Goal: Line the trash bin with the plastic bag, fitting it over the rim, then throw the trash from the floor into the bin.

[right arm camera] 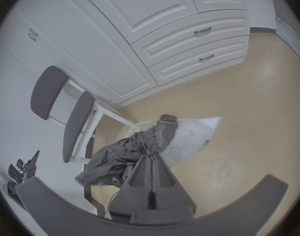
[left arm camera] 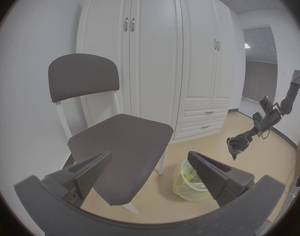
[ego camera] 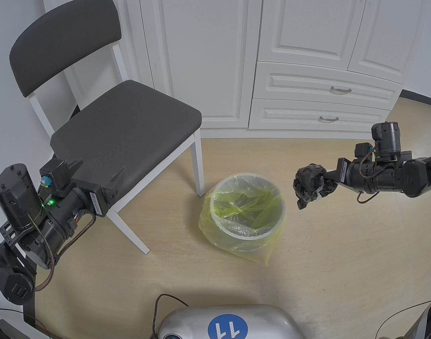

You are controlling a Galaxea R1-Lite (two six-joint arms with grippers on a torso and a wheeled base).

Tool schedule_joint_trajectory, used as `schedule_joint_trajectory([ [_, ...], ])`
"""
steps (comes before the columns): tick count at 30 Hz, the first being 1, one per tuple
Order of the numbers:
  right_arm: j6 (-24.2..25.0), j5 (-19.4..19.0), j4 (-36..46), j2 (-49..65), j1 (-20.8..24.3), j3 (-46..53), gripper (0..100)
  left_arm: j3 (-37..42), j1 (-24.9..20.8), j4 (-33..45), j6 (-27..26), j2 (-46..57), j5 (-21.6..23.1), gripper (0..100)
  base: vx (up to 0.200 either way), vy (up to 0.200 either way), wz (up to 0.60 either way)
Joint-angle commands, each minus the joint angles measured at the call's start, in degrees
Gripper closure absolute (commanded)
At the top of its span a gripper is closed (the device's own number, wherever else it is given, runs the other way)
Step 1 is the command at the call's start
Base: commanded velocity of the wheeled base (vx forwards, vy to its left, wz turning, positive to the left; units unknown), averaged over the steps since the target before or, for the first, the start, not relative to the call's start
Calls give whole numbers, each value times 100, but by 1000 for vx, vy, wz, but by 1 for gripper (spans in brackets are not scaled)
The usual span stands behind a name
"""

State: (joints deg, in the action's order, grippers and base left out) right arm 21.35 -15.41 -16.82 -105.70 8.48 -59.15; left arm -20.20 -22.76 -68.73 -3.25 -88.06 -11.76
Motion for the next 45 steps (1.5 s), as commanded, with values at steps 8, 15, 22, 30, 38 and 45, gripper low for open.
schedule_joint_trajectory([
  [8, 1276, 574, -1262, -609, 1191, 70, 100, 78, 26, -158, 18, 35, 34, 0, 0, 0, 0],
  [15, 1302, 574, -1192, -284, 1278, 132, 100, 174, 44, -211, 18, 431, 350, 0, 0, 0, 0],
  [22, 1293, 583, -1183, 6, 1630, 343, 100, 218, 140, -229, -52, 712, 482, 0, 0, 0, 0],
  [30, 1284, 583, -1183, 50, 1762, 422, 100, 218, 272, -272, -149, 677, 473, 0, 0, 0, 0],
  [38, 1276, 583, -1183, 50, 1762, 422, 100, 412, 298, -976, -96, 536, 737, 0, 0, 0, 0],
  [45, 1276, 583, -1183, 15, 1771, 430, 100, 306, 536, -984, -61, 395, 913, 0, 0, 0, 0],
])
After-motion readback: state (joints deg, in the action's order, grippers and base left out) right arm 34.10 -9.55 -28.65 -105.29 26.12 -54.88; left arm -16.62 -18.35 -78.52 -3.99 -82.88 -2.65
